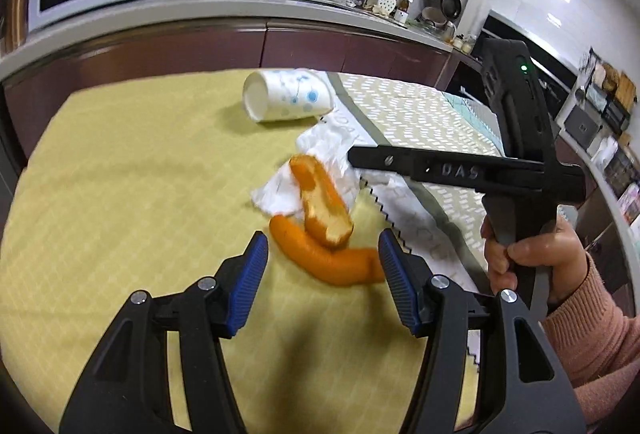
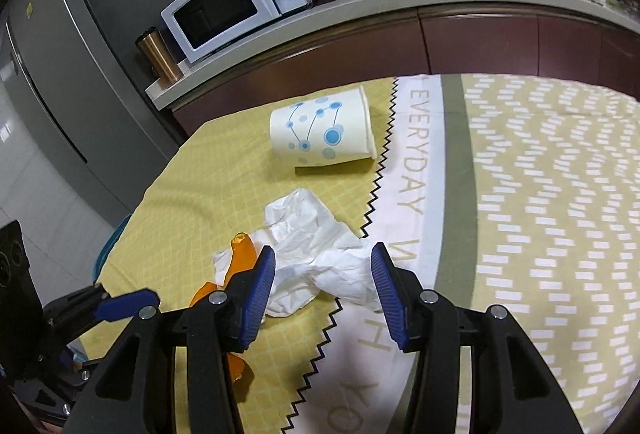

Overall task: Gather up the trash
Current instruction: 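Move both open tools back over the table toward the orange peel, then grasp the orange peel with the left tool while the right grasps the white tissue, then lift the orange peel with the left tool while the right lifts the tissue, then carry the orange peel and tissue in both tools over to the teal bin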

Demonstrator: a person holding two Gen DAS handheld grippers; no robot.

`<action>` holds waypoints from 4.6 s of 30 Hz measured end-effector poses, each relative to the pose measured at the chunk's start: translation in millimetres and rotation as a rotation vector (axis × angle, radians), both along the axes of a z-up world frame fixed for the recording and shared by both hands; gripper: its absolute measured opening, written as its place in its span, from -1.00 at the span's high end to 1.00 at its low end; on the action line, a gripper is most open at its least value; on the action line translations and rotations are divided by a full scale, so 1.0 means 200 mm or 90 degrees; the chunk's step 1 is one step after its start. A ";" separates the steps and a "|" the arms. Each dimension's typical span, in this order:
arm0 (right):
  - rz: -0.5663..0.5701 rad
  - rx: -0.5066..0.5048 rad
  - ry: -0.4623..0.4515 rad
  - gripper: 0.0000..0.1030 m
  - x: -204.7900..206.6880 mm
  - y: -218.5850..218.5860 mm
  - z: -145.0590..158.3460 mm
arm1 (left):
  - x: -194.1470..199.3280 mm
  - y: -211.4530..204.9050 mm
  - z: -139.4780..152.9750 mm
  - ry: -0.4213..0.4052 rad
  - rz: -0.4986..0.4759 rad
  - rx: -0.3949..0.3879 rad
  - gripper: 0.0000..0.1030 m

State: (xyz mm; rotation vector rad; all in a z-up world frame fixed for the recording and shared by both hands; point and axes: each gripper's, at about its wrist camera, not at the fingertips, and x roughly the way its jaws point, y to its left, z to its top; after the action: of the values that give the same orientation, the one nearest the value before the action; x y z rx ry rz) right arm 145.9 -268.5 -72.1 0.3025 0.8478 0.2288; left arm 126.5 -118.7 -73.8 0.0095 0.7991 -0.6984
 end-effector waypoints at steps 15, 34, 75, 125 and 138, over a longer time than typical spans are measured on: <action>0.032 0.053 0.018 0.88 -0.02 -0.03 -0.07 | 0.16 -0.17 -0.05 0.025 -0.027 0.056 0.51; 0.014 0.045 0.000 -0.13 0.02 -0.04 -0.01 | 0.09 -0.13 0.00 -0.001 -0.059 0.039 0.16; 0.071 0.120 -0.130 0.96 -0.13 0.09 0.33 | -0.02 0.43 0.19 -0.055 0.095 0.010 0.80; 0.211 -0.041 0.015 0.96 -0.01 0.72 0.05 | -0.17 0.99 0.14 -0.039 0.215 0.039 0.80; 0.238 0.029 -0.066 0.97 -0.02 0.78 0.28 | -0.20 1.11 0.17 -0.056 0.249 0.040 0.80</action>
State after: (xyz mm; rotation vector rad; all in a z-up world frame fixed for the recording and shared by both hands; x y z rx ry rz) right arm 142.2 -113.2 -16.9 0.1714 0.7925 0.6079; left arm 86.5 103.0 -39.1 -0.0578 0.7110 -0.3013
